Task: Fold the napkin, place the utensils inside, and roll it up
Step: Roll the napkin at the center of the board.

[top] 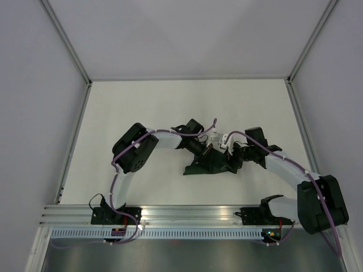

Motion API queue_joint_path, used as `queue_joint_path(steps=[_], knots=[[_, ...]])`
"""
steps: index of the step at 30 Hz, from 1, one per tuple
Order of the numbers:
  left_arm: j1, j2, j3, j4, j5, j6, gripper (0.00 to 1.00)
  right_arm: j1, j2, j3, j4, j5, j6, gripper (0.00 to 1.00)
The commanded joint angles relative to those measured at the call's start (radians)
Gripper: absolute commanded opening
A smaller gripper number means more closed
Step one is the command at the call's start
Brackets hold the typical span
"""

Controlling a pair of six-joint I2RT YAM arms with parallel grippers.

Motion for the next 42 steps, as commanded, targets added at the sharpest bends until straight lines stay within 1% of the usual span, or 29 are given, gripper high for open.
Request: queue_joint_path(steps=[1,5,21,23,25,27,28,29,30,31,32,34,35,38,42], knots=[[0.006,0.069,0.010,-0.159,-0.008,-0.007,0.04,0.062,-0.048,-0.028,0.109,0.020,-0.033,0.78],[0.006,0.081,0.019,-0.164,-0.021,-0.008,0.04,0.142,-0.040,-0.039,0.112,0.060,-0.031,0.77],[0.011,0.095,0.048,-0.181,-0.037,-0.008,0.06,0.234,0.052,-0.039,0.107,0.104,-0.053,0.72],[0.011,0.095,0.046,-0.181,-0.038,-0.008,0.07,0.243,0.062,-0.033,0.107,0.108,-0.053,0.70],[0.011,0.093,0.046,-0.182,-0.040,-0.010,0.08,0.246,0.079,-0.027,0.099,0.108,-0.053,0.65],[0.012,0.090,0.046,-0.181,-0.040,-0.008,0.12,0.250,0.093,-0.025,0.099,0.109,-0.051,0.62],[0.014,0.089,0.049,-0.179,-0.044,-0.013,0.14,0.250,0.096,-0.025,0.101,0.109,-0.045,0.57],[0.015,0.087,0.051,-0.176,-0.041,-0.014,0.20,0.248,0.099,-0.022,0.099,0.108,-0.043,0.54],[0.018,0.083,0.048,-0.176,-0.040,-0.022,0.23,0.250,0.105,-0.018,0.092,0.106,-0.042,0.48],[0.021,0.078,0.048,-0.170,-0.040,-0.025,0.26,0.250,0.108,-0.016,0.087,0.103,-0.042,0.45],[0.023,0.073,0.045,-0.159,-0.041,-0.030,0.32,0.250,0.111,-0.012,0.084,0.101,-0.040,0.42],[0.027,0.053,0.034,-0.144,-0.043,-0.040,0.35,0.250,0.121,0.004,0.058,0.097,-0.042,0.34],[0.029,0.043,0.030,-0.129,-0.043,-0.043,0.39,0.248,0.136,0.013,0.046,0.094,-0.043,0.32],[0.038,0.004,0.010,-0.101,-0.049,-0.063,0.43,0.248,0.170,0.054,-0.028,0.075,-0.071,0.30],[0.064,-0.051,-0.039,-0.006,-0.077,-0.118,0.47,0.230,0.266,0.138,-0.179,0.010,-0.131,0.28]])
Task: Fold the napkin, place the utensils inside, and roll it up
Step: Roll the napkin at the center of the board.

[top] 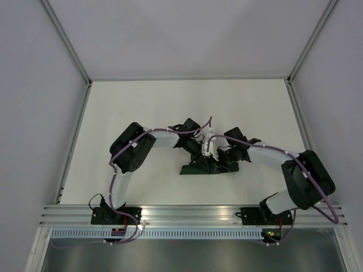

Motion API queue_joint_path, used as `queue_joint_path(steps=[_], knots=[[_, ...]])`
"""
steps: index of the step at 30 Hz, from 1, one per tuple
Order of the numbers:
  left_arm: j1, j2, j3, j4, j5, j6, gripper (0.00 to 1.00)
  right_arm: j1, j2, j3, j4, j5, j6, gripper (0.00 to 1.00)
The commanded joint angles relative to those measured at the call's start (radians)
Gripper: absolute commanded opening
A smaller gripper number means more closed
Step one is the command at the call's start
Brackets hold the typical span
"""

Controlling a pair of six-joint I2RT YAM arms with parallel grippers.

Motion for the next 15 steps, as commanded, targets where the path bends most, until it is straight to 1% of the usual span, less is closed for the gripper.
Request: queue_joint_path(steps=[1,5,9,10,12,14,15], knots=[[0.035,-0.060,-0.050,0.091,-0.131,-0.052,0.48,-0.019,0.080,0.080,-0.170,-0.091,-0.080,0.27],[0.053,-0.100,-0.079,0.145,-0.158,-0.066,0.49,-0.044,0.184,0.149,-0.277,-0.129,-0.138,0.27],[0.077,-0.154,-0.122,0.205,-0.197,-0.114,0.49,-0.059,0.252,0.213,-0.388,-0.150,-0.204,0.27],[0.082,-0.163,-0.131,0.249,-0.217,-0.120,0.49,-0.064,0.264,0.223,-0.405,-0.154,-0.214,0.27],[0.097,-0.197,-0.159,0.280,-0.236,-0.137,0.49,-0.072,0.306,0.259,-0.466,-0.169,-0.237,0.27],[0.108,-0.225,-0.199,0.341,-0.279,-0.146,0.49,-0.081,0.355,0.301,-0.521,-0.186,-0.261,0.27],[0.110,-0.258,-0.217,0.366,-0.326,-0.158,0.49,-0.088,0.373,0.316,-0.541,-0.190,-0.278,0.27]])
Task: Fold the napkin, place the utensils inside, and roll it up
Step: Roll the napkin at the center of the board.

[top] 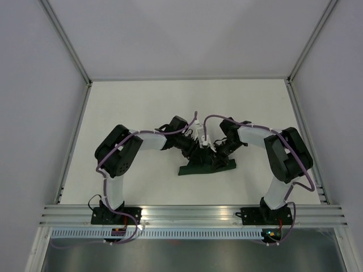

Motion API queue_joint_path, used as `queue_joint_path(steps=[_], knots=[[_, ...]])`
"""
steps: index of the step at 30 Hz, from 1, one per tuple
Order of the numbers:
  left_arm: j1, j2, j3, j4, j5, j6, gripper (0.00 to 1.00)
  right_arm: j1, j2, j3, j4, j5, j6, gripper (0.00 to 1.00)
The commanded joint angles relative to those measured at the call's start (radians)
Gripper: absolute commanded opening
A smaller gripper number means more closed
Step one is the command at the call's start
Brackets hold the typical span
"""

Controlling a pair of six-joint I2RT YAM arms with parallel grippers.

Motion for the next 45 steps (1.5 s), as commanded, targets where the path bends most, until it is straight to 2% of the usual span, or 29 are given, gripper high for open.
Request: queue_joint_path(steps=[1,5,15,18,20,22,24,31,33,35,41,42,43,45], knots=[[0.036,-0.133,-0.058,0.185,-0.151,-0.049,0.49,-0.019,0.113,0.037,-0.202,-0.033,-0.089,0.27],[0.038,-0.230,-0.184,0.354,-0.269,-0.060,0.50,-0.044,0.211,0.135,-0.308,-0.052,-0.112,0.27],[-0.007,-0.463,-0.449,0.653,-0.443,-0.014,0.51,-0.079,0.356,0.261,-0.393,-0.059,-0.076,0.27],[-0.089,-0.510,-0.497,0.642,-0.558,0.082,0.52,-0.085,0.389,0.284,-0.405,-0.064,-0.062,0.27],[-0.189,-0.520,-0.500,0.612,-0.643,0.188,0.52,-0.085,0.412,0.301,-0.414,-0.064,-0.062,0.27],[-0.296,-0.515,-0.501,0.588,-0.777,0.254,0.52,-0.089,0.425,0.312,-0.416,-0.064,-0.054,0.27],[-0.356,-0.500,-0.503,0.583,-0.887,0.331,0.52,-0.090,0.434,0.315,-0.417,-0.064,-0.048,0.27],[-0.531,-0.411,-0.477,0.559,-1.006,0.483,0.54,-0.098,0.457,0.330,-0.416,-0.058,-0.034,0.27],[-0.560,-0.382,-0.462,0.555,-1.059,0.512,0.54,-0.099,0.465,0.333,-0.417,-0.058,-0.033,0.27],[-0.590,-0.334,-0.460,0.618,-1.111,0.555,0.56,-0.099,0.469,0.338,-0.417,-0.058,-0.033,0.27],[-0.594,-0.244,-0.440,0.684,-1.121,0.571,0.59,-0.104,0.483,0.344,-0.419,-0.049,-0.033,0.27],[-0.594,-0.237,-0.435,0.693,-1.125,0.575,0.85,-0.105,0.485,0.344,-0.419,-0.049,-0.033,0.27],[-0.594,-0.230,-0.432,0.698,-1.127,0.580,0.97,-0.105,0.486,0.344,-0.420,-0.047,-0.033,0.27],[-0.594,-0.213,-0.419,0.686,-1.115,0.581,0.94,-0.110,0.486,0.344,-0.420,-0.047,-0.034,0.27]])
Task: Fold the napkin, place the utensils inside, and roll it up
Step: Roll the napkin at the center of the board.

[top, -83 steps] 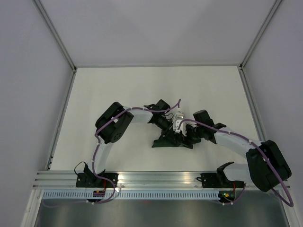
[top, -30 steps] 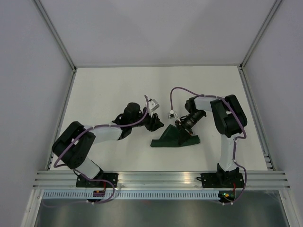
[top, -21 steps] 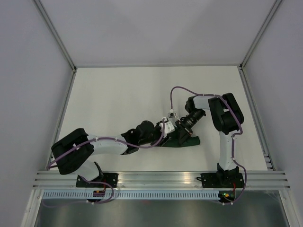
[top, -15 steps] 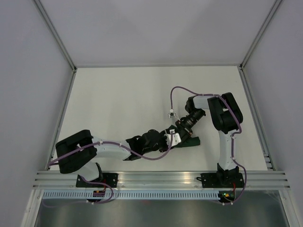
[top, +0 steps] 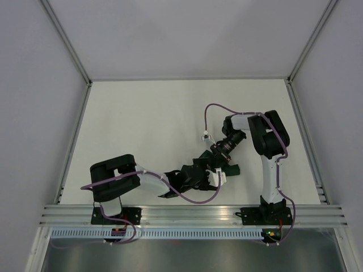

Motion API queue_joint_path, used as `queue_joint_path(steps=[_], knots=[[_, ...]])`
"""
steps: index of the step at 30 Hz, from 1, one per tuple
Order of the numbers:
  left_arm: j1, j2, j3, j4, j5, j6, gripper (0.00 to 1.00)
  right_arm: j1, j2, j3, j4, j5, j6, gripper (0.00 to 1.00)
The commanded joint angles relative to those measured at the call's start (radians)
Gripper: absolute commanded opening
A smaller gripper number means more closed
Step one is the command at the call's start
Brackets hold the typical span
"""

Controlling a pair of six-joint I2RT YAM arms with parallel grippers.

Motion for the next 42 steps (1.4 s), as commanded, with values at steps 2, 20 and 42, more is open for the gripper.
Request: queue_joint_path(steps=[2,20,42], knots=[[-0.005,0.045,0.032,0.033,-0.006,0.050,0.92,-0.008,0.042,0.010,0.108,0.107,-0.041,0.27],[0.017,0.118,0.099,-0.161,0.128,-0.082,0.25,-0.016,0.050,0.024,0.091,0.114,-0.047,0.27],[0.158,0.138,0.157,-0.369,0.517,-0.251,0.02,-0.073,-0.141,0.064,0.179,0.132,0.143,0.66]])
